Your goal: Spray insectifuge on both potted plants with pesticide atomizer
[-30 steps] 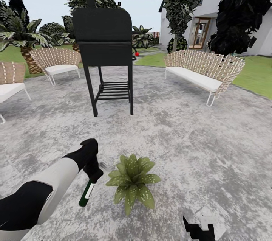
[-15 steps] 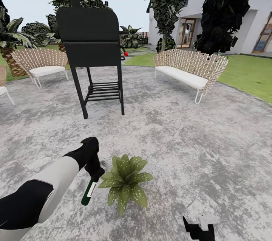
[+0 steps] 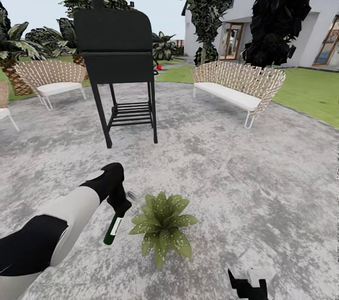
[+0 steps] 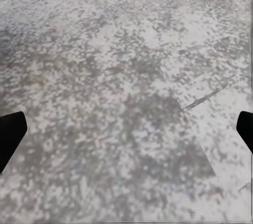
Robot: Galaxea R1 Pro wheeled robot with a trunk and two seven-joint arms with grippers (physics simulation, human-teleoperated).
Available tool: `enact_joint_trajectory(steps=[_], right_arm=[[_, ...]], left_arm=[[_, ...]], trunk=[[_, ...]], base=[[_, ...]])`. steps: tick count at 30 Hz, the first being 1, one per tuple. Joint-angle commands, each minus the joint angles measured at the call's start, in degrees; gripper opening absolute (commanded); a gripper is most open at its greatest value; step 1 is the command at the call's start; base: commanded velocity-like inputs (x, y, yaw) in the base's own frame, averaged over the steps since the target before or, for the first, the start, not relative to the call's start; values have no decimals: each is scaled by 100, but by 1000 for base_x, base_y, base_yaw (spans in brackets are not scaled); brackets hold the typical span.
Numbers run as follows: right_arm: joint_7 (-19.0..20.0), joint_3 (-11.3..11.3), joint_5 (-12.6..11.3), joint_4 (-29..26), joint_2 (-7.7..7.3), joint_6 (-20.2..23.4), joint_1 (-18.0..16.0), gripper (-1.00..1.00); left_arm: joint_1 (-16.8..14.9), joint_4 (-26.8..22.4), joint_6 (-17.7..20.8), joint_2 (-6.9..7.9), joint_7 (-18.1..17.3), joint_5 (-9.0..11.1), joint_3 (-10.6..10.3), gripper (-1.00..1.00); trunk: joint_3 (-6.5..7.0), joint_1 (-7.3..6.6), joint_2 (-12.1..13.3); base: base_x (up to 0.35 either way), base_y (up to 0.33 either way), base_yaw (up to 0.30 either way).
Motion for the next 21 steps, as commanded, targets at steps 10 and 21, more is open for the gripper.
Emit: enact_joint_trajectory(steps=[10,21], right_arm=[[51,14,-62,2,-1,-14,-3,100],[-243,14,-62,0,-9,-15,-2,100]], left_arm=[[46,-1,48,57,-60,-56,-11,-100],[71,0,48,15,-52,-59,-28,-100]], trunk=[[-5,-1,-2],[-5,-1,-2]], base=[[26,25,-249],[194,224,-10]])
